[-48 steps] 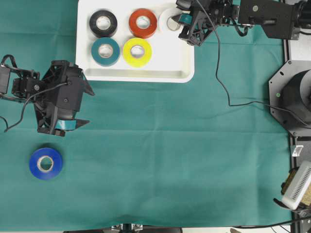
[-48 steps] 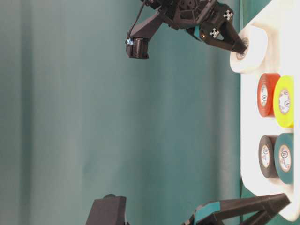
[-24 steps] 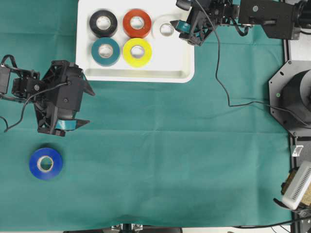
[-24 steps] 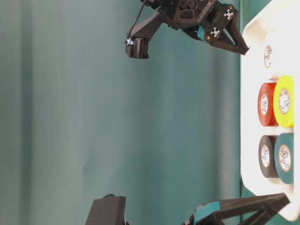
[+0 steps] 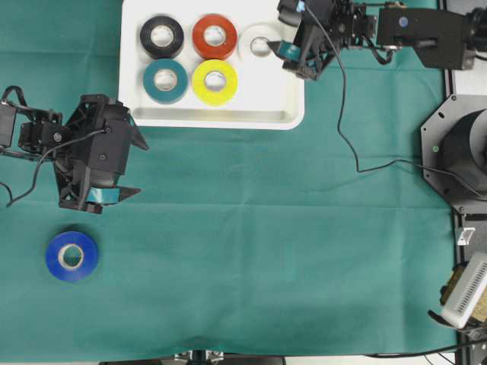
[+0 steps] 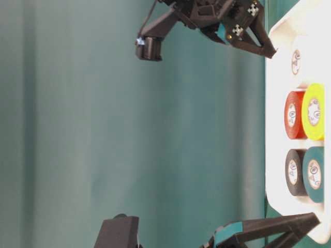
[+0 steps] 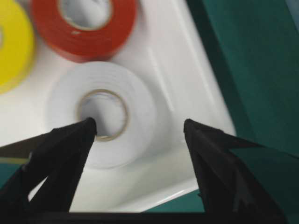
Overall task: Put the tape alternately from left to right into the white case.
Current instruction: 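Open the right gripper to release the white roll and withdraw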
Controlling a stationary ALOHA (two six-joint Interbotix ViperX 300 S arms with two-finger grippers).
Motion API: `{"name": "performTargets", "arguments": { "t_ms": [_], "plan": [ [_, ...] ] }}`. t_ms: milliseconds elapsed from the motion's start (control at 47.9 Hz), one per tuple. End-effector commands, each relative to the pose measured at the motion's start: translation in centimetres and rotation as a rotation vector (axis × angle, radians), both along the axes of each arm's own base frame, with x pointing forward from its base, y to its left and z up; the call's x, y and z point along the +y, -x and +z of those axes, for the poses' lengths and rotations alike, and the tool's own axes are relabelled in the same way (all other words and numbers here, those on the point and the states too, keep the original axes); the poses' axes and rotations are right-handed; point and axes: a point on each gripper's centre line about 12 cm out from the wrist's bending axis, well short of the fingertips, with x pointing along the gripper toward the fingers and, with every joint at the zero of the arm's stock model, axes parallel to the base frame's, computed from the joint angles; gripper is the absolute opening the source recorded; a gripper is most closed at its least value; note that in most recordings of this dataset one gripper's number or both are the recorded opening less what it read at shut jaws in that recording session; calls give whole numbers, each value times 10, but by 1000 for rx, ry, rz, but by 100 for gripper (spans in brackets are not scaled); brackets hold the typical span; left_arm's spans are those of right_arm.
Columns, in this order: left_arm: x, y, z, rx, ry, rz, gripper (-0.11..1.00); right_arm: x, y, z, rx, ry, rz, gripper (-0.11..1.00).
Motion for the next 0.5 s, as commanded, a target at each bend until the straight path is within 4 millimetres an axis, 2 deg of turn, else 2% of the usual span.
{"name": "performTargets", "arguments": {
  "t_ms": [0,480],
  "plan": [
    [-1,-3,8,-30,4,-2,55,9,-1,14,-42,16,28,81],
    [-1,-4,9,-35,5,-2,55,69,-1,23,-89,14,202,81]
  ]
}}
